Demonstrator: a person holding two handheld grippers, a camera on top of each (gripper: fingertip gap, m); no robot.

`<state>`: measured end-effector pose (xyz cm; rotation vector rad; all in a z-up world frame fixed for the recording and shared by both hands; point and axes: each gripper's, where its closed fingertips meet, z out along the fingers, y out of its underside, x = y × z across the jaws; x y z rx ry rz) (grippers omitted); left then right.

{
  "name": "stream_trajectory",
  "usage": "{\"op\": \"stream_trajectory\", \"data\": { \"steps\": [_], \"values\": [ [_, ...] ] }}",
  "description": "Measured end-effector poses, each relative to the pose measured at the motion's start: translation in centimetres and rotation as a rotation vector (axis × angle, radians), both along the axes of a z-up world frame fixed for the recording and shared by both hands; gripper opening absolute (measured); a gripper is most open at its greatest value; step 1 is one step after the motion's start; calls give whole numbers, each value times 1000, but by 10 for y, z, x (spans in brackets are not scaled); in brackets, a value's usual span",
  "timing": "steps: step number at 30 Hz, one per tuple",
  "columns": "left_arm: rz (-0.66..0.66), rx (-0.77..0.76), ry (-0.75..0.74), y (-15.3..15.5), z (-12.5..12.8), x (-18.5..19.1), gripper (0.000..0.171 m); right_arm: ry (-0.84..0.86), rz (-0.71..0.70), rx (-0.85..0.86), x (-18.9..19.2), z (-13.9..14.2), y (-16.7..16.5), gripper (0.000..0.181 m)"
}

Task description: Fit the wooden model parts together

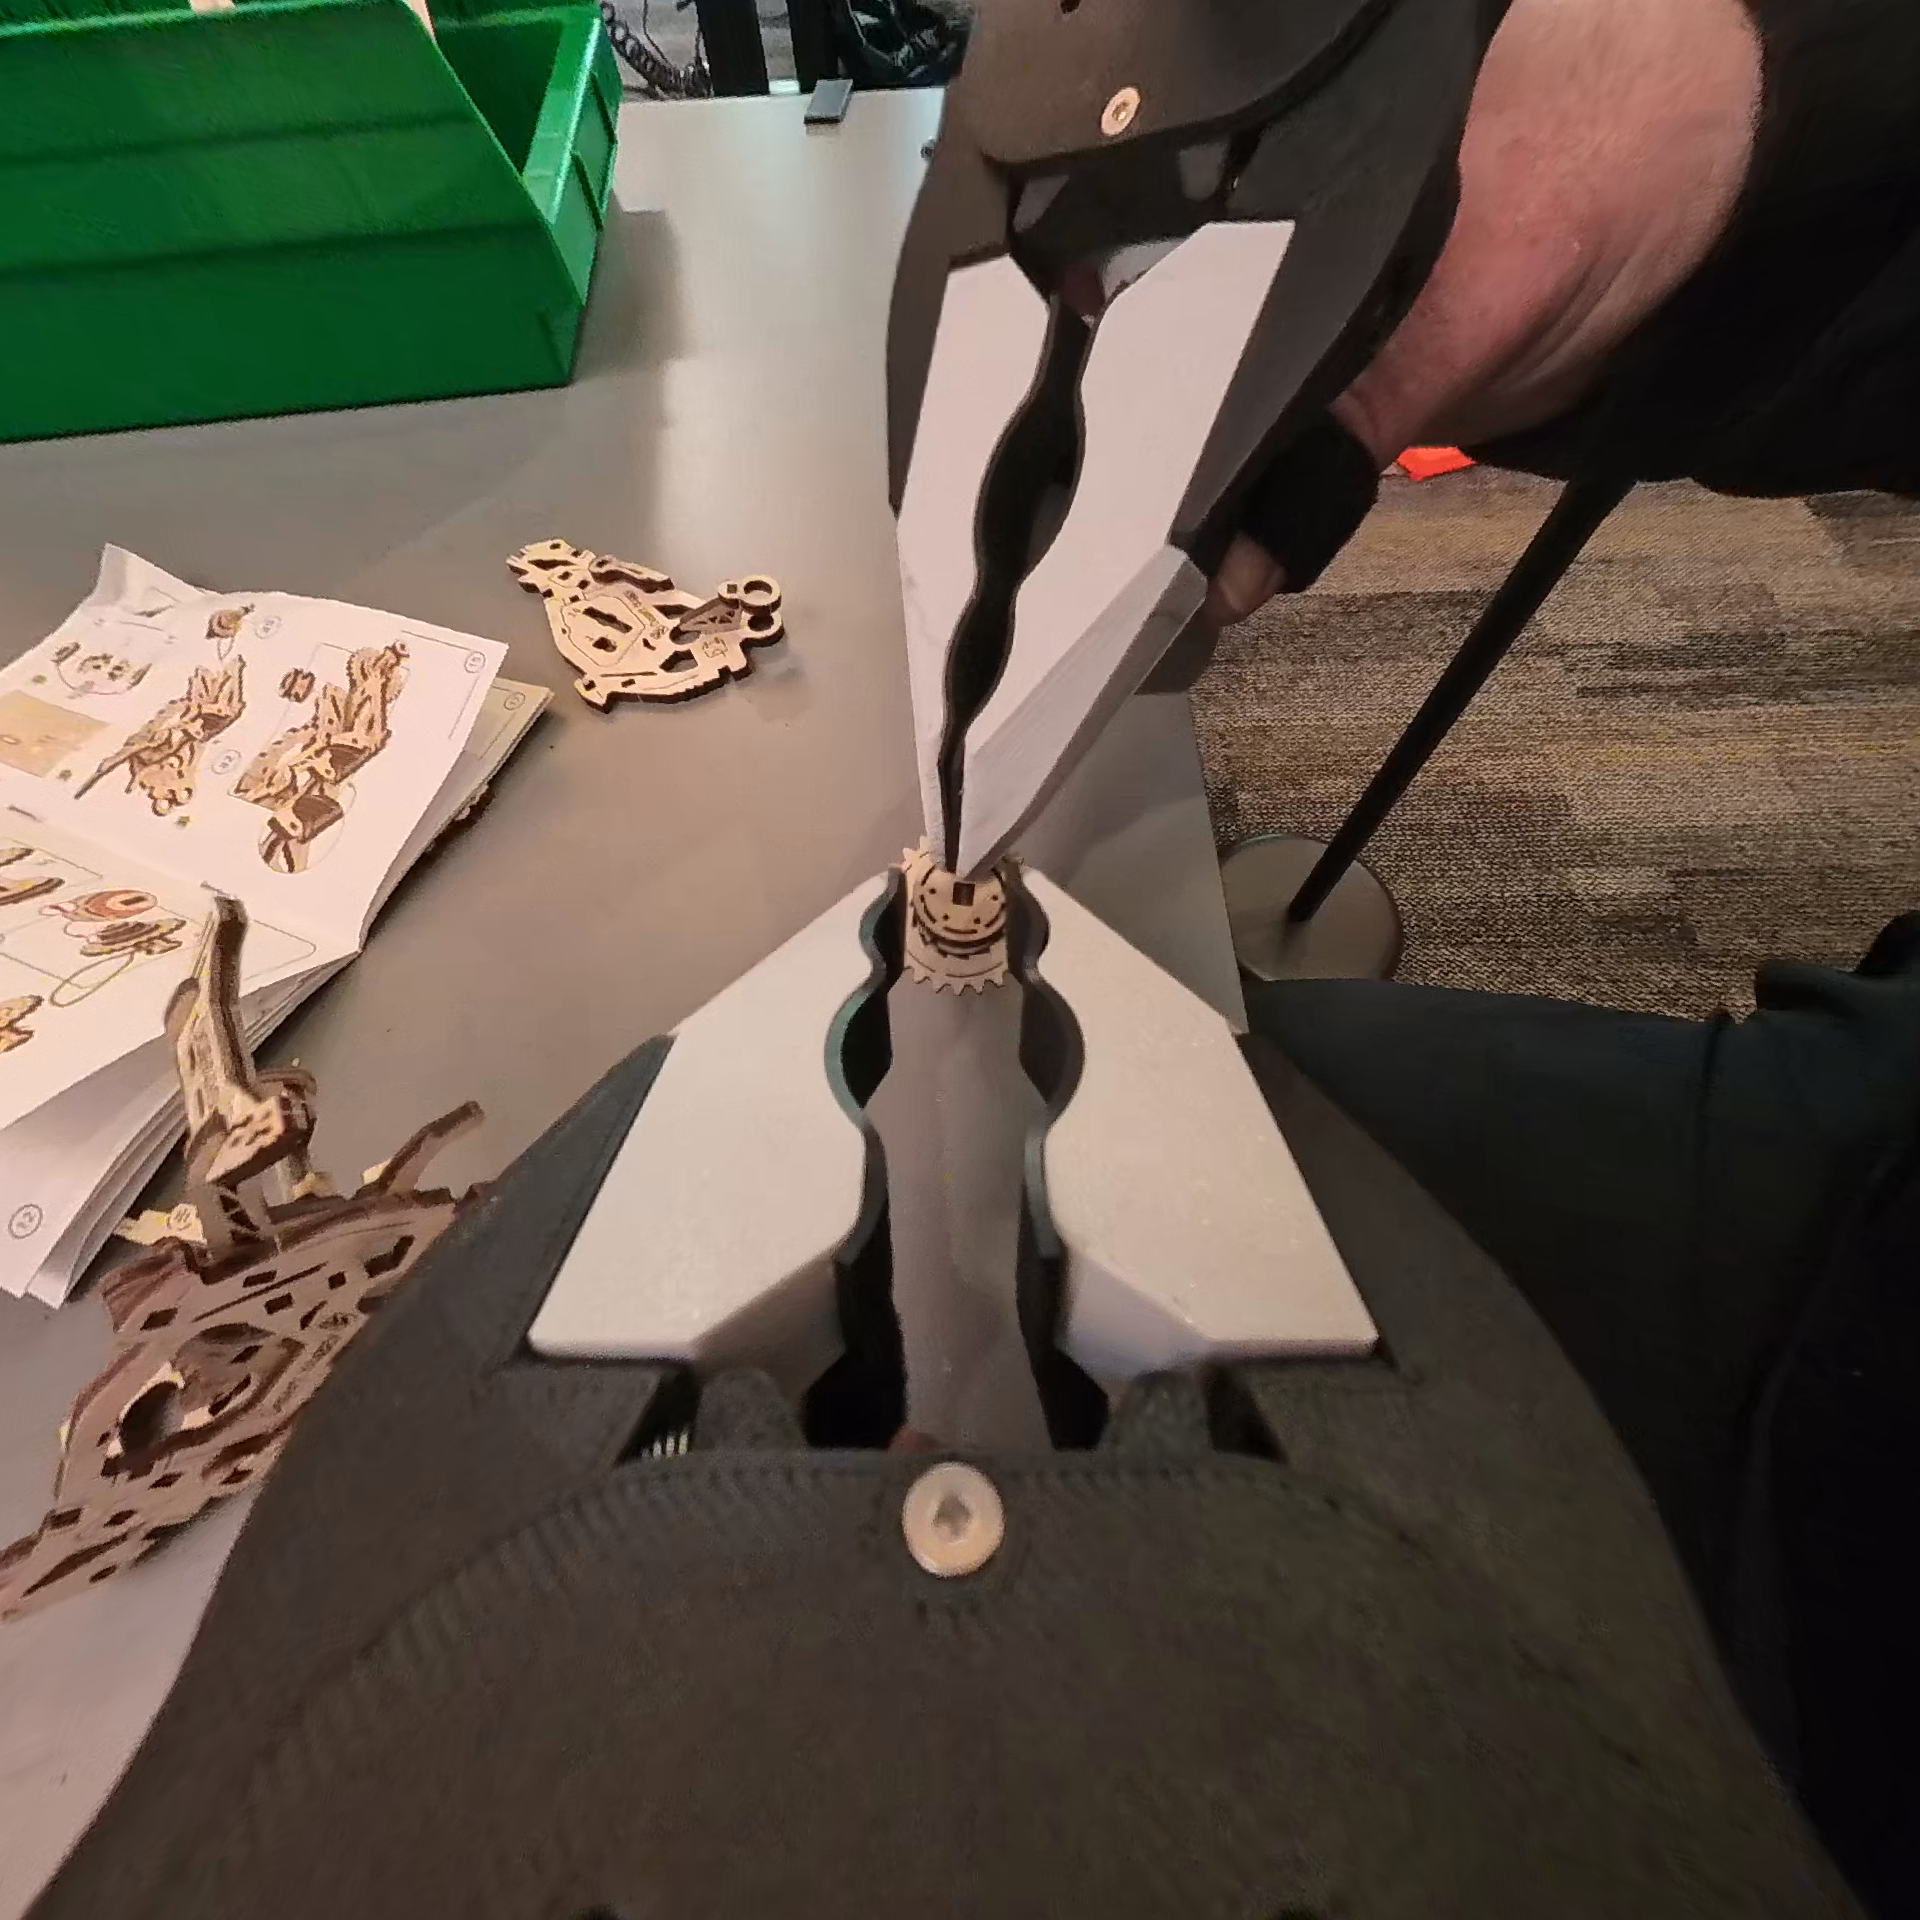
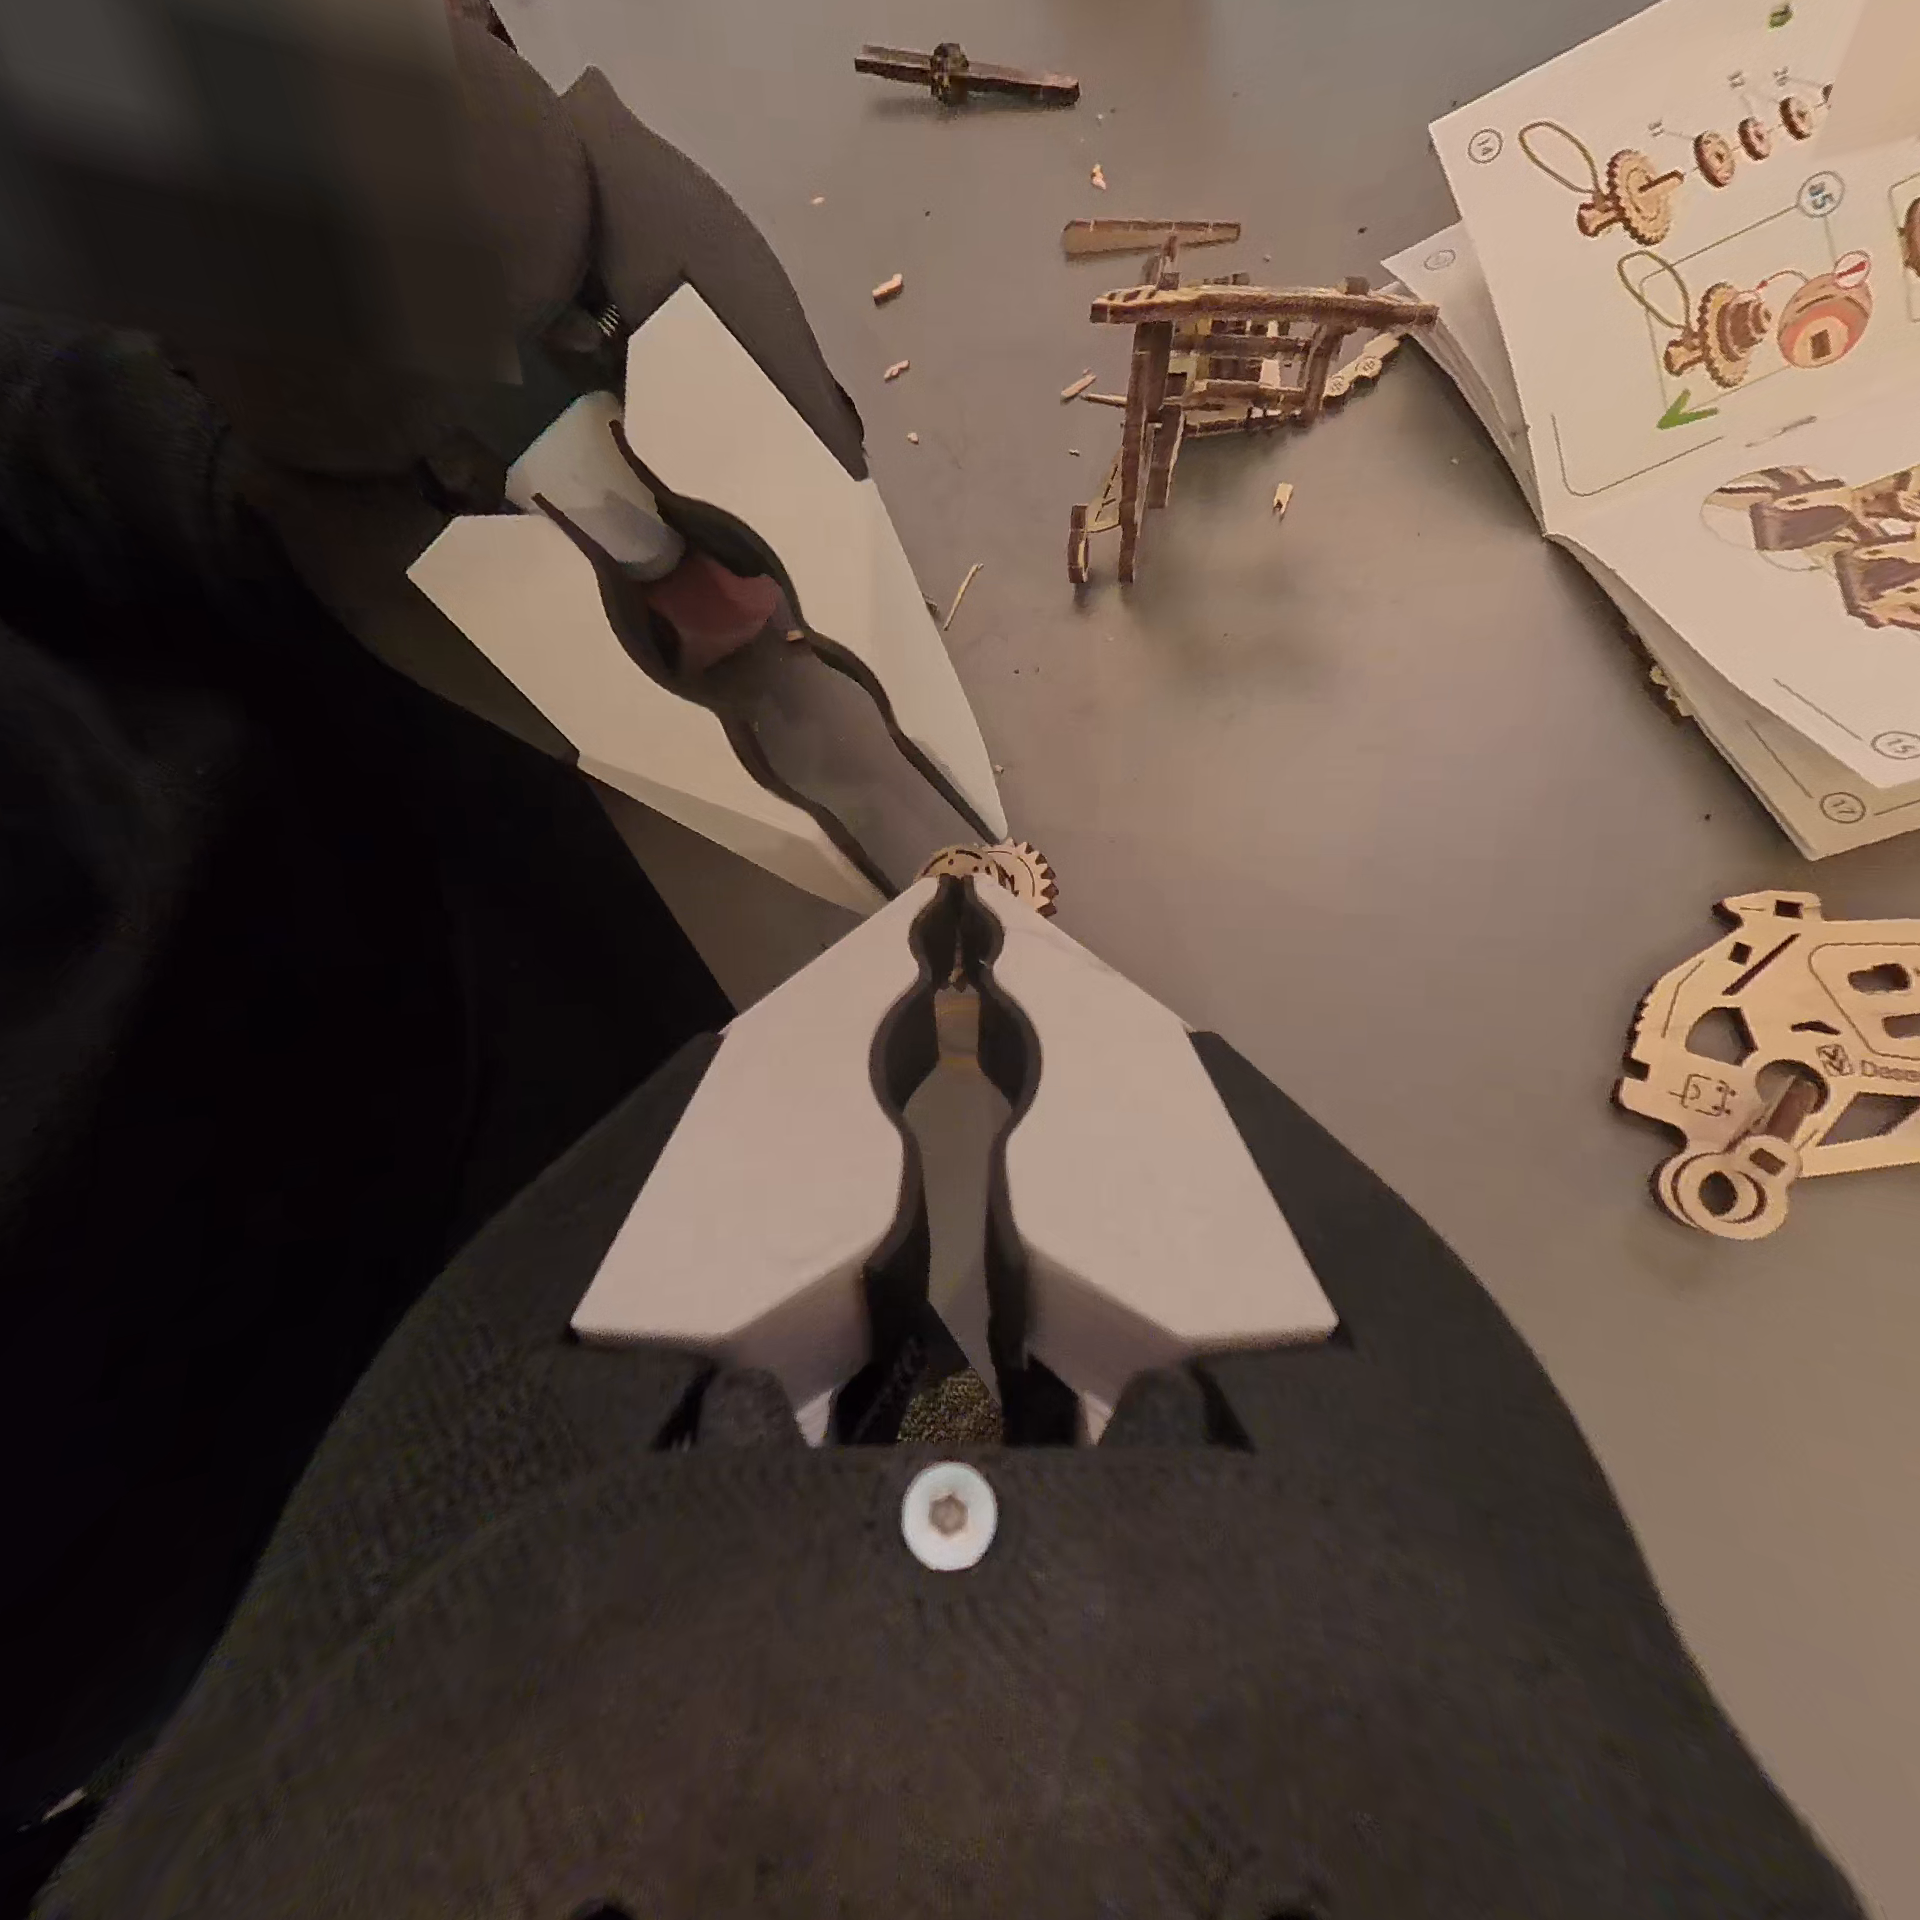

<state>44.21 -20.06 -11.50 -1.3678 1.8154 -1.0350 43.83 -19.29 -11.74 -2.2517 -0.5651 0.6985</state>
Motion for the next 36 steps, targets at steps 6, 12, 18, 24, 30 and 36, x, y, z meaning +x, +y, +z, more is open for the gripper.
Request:
{"op": "stream_trajectory", "data": {
  "steps": [6, 12, 18, 24, 30, 36],
  "values": [
    [-14, 17, 3, -2, 0, 7, 5, 70, -36, -4, 10, 0, 1, 0],
    [-16, 20, 2, -2, 0, 11, 0, 101, -37, 8, 13, 0, 0, 0],
    [-21, 40, 6, -4, 0, 11, 0, 90, -20, 39, 14, 3, -5, 0],
    [-22, 52, 1, -3, 0, 12, 0, -50, 26, 95, 13, -1, -6, 3],
    [-21, 66, -12, -2, -1, 9, 0, -120, 50, 140, 9, -2, -4, 2],
    [-35, 101, -54, -5, 0, 7, 0, -185, 56, 166, 9, -2, -5, 1]
  ]
}}
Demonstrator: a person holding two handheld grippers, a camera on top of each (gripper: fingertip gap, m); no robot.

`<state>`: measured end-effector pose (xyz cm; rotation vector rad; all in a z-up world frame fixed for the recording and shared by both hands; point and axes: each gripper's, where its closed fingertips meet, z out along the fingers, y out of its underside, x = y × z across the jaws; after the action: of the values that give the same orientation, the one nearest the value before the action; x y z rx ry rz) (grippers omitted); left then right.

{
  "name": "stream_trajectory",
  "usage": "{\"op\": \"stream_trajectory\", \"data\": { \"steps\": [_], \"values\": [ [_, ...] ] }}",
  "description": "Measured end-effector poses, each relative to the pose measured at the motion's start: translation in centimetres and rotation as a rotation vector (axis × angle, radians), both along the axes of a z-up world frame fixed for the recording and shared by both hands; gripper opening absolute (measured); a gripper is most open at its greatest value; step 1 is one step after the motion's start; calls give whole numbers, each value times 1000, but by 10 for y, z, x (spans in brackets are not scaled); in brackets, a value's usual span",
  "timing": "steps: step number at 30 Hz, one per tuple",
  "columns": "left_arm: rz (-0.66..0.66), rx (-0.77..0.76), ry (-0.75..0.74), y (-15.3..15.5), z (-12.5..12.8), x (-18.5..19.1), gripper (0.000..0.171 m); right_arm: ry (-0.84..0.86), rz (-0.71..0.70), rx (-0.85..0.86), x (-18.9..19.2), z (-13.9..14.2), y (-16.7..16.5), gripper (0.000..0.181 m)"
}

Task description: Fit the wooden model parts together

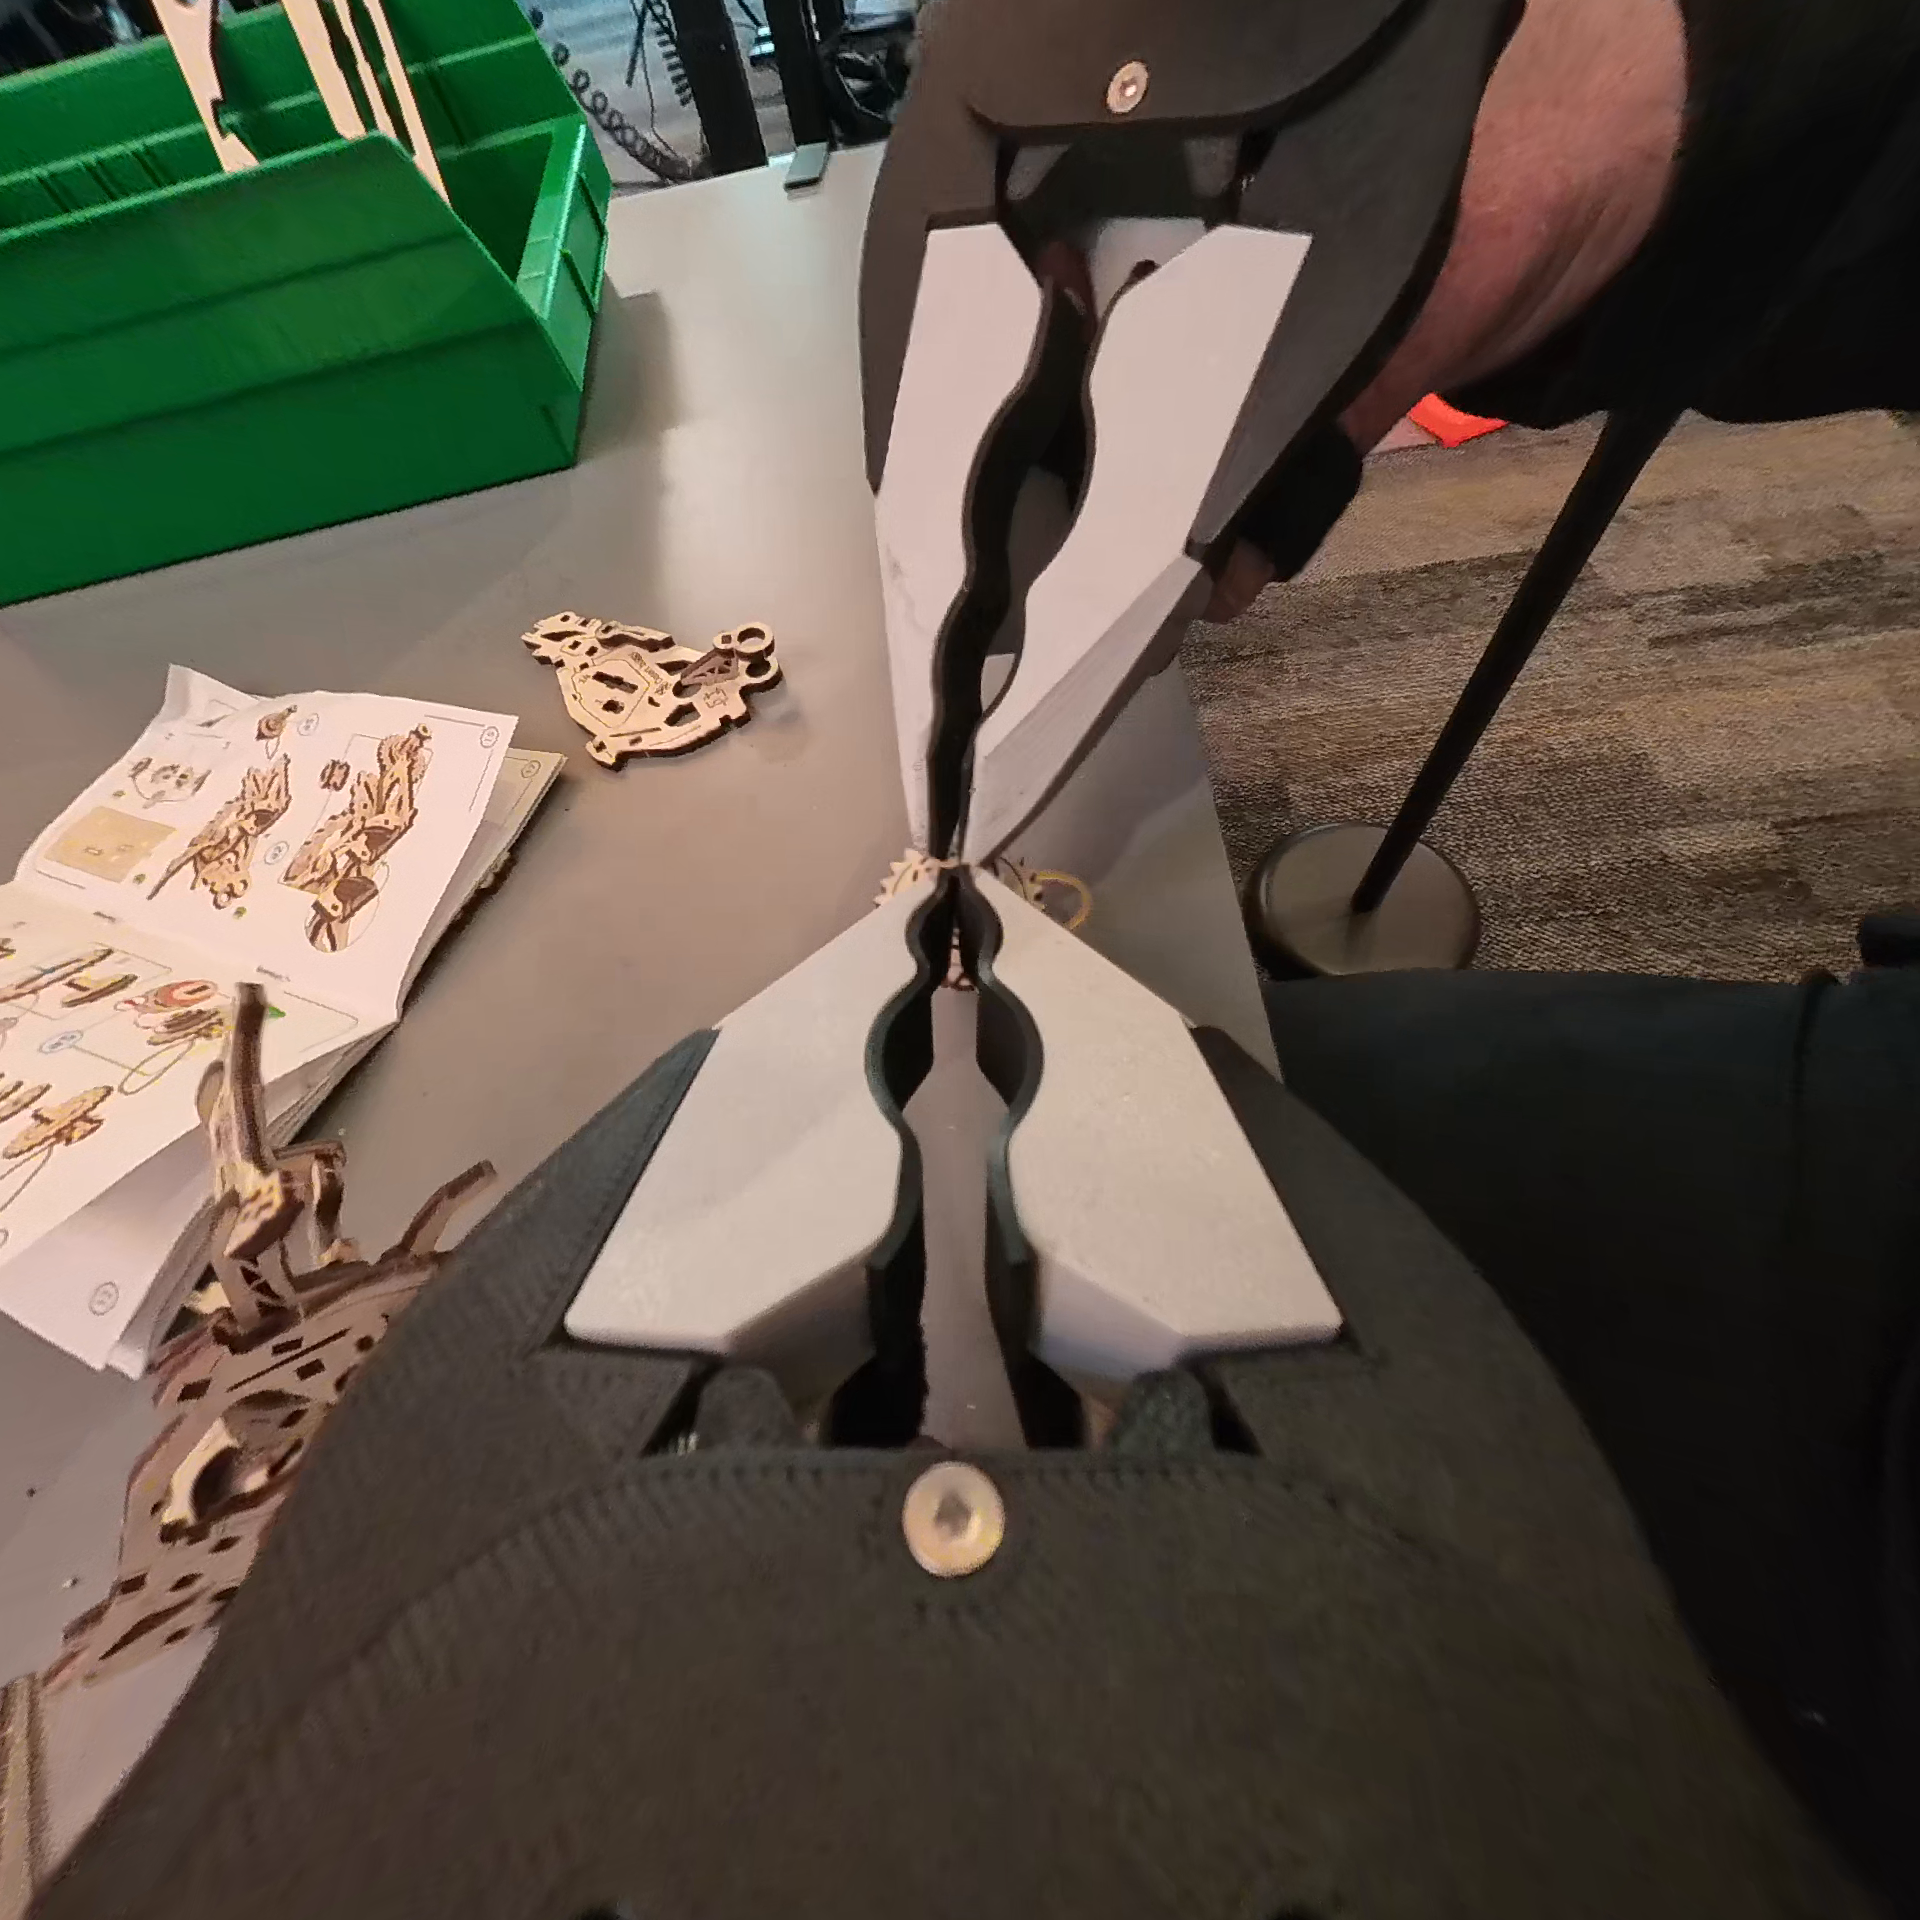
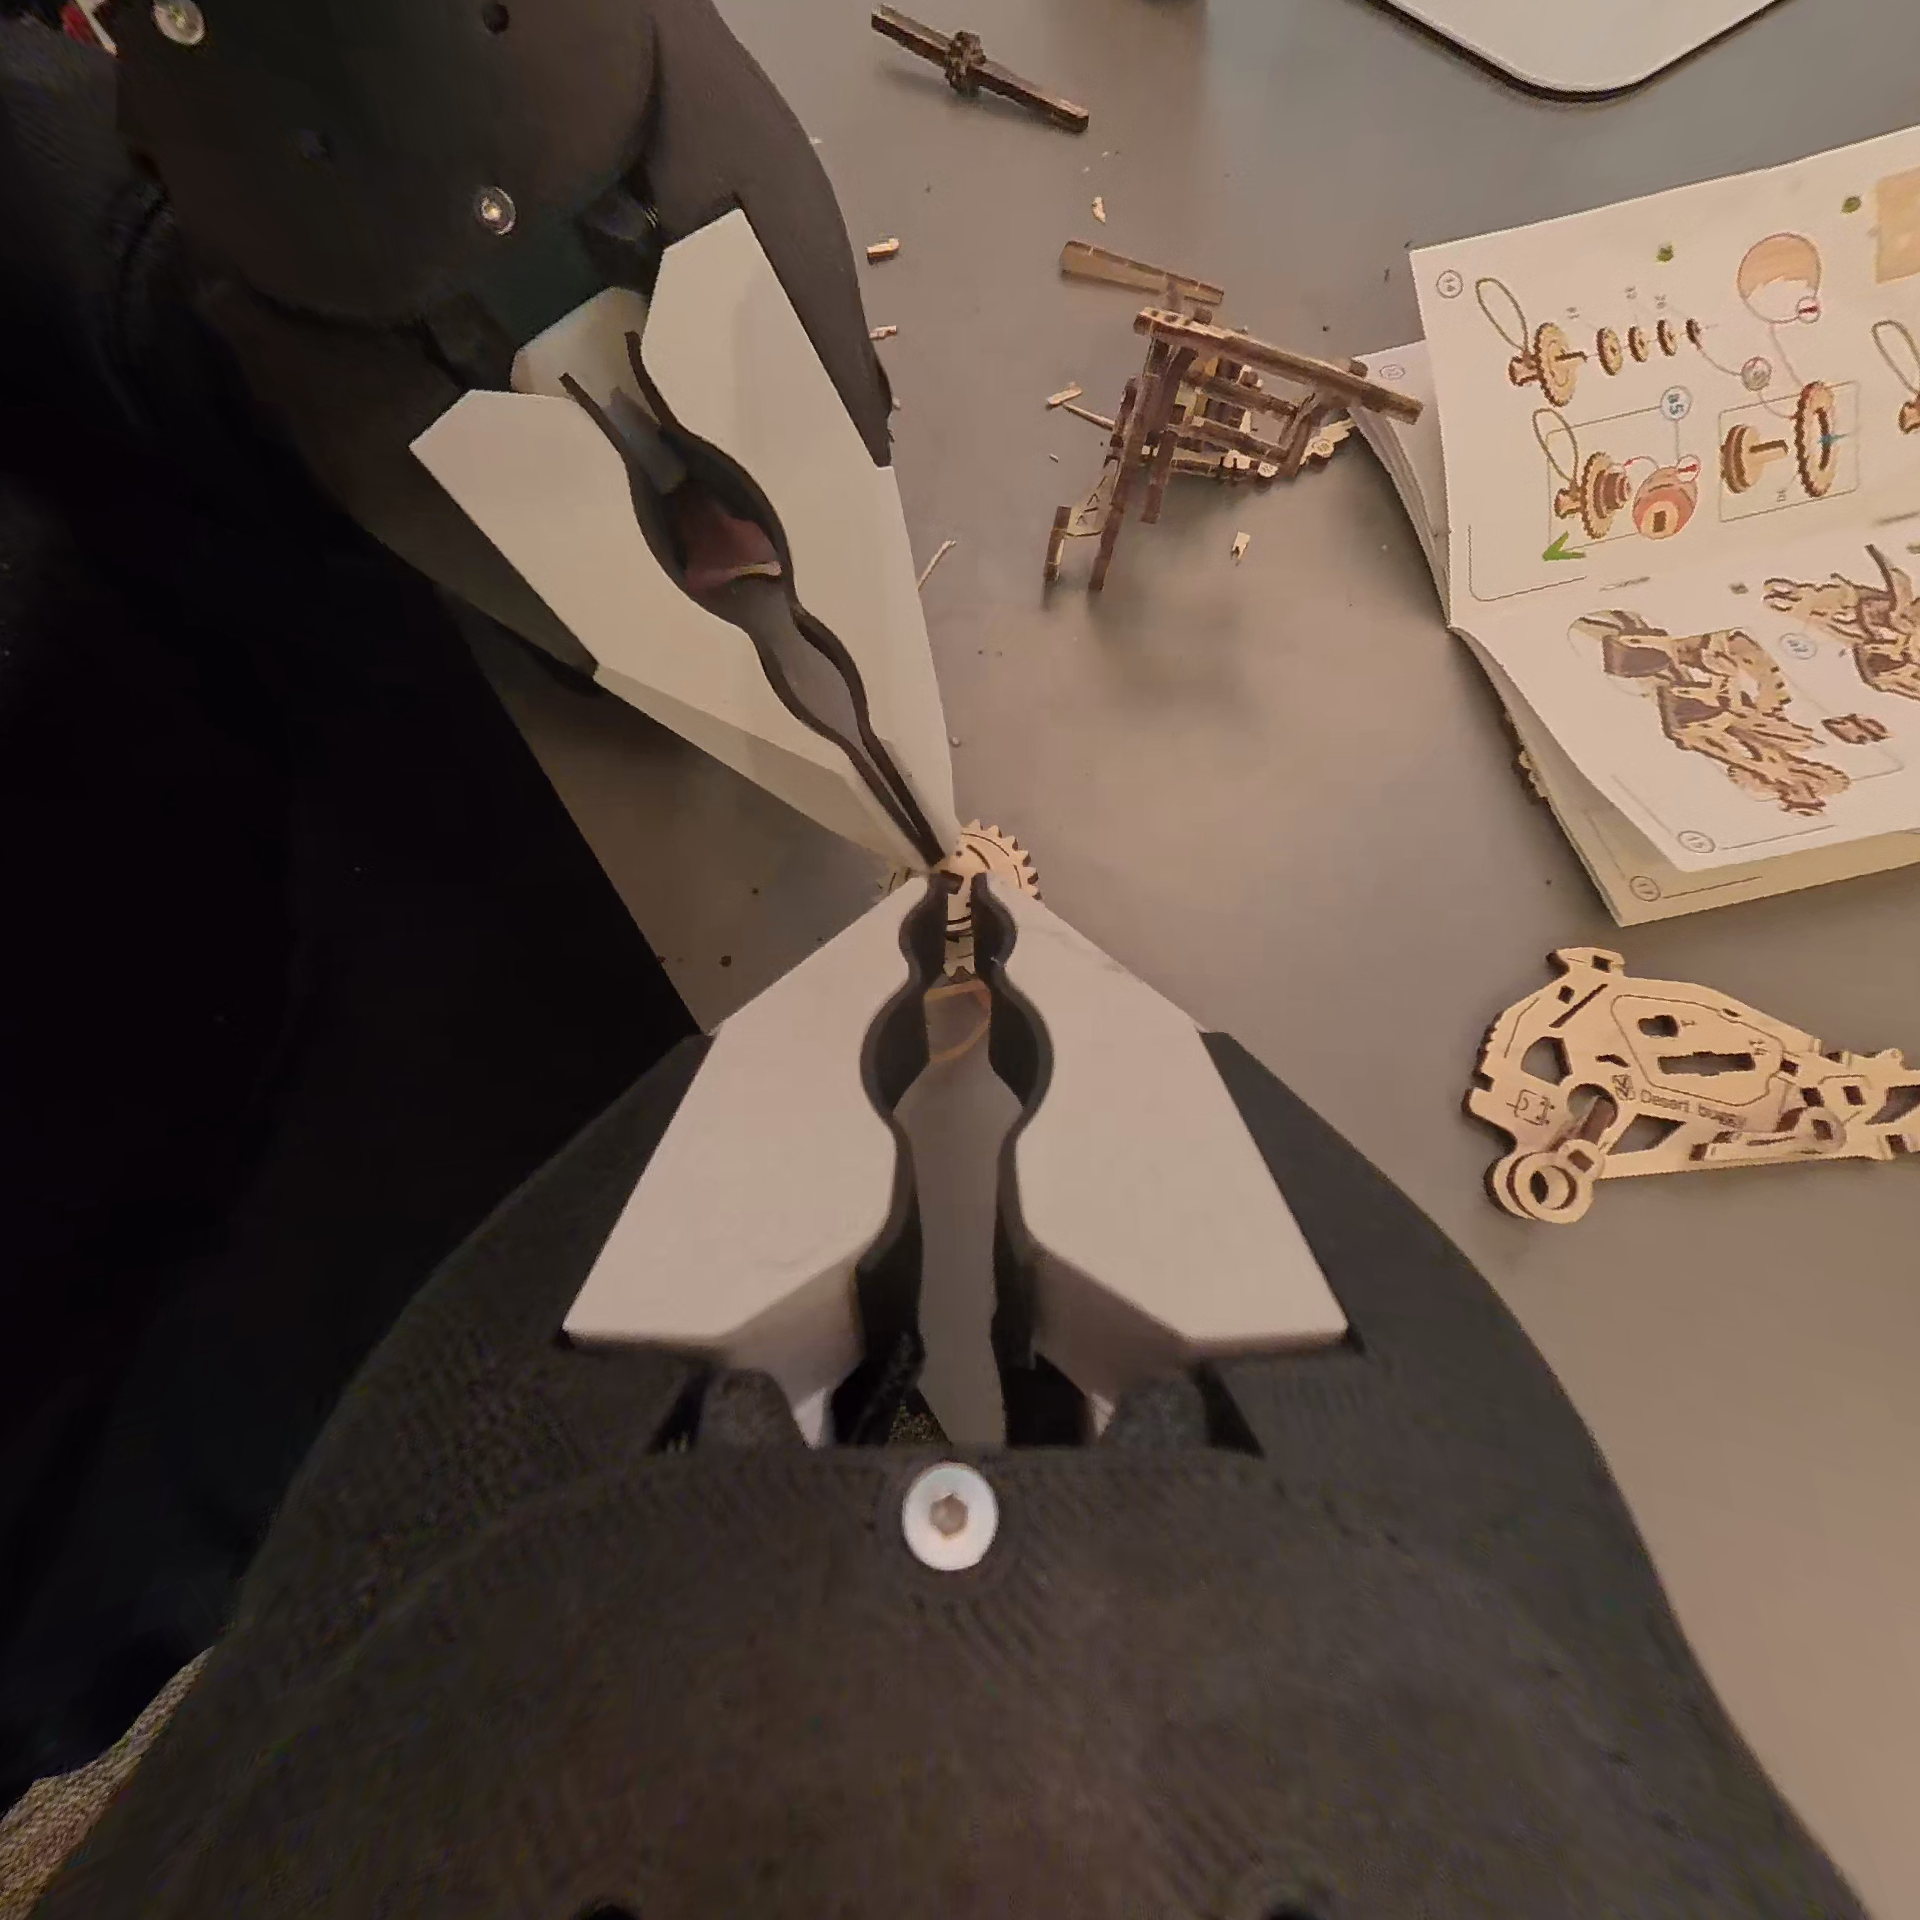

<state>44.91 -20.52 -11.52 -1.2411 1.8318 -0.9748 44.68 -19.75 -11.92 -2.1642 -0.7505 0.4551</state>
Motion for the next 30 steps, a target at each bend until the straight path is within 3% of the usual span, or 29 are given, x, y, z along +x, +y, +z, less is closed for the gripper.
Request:
{"op": "stream_trajectory", "data": {
  "steps": [11, 13, 21, 30],
  "values": [
    [23, 3, 49, 1, -4, 2, 0, -60, -8, 8, 2, -4, 0, 2],
    [26, 79, 65, 4, -5, 4, 0, -58, -9, 4, 1, -4, 1, 2],
    [28, 15, 55, 4, -5, 2, 2, -31, -11, -17, 1, -4, 2, 7],
    [107, 31, 36, 20, 17, -24, 15, -12, -26, -13, 3, 2, 1, 15]
  ]
}}
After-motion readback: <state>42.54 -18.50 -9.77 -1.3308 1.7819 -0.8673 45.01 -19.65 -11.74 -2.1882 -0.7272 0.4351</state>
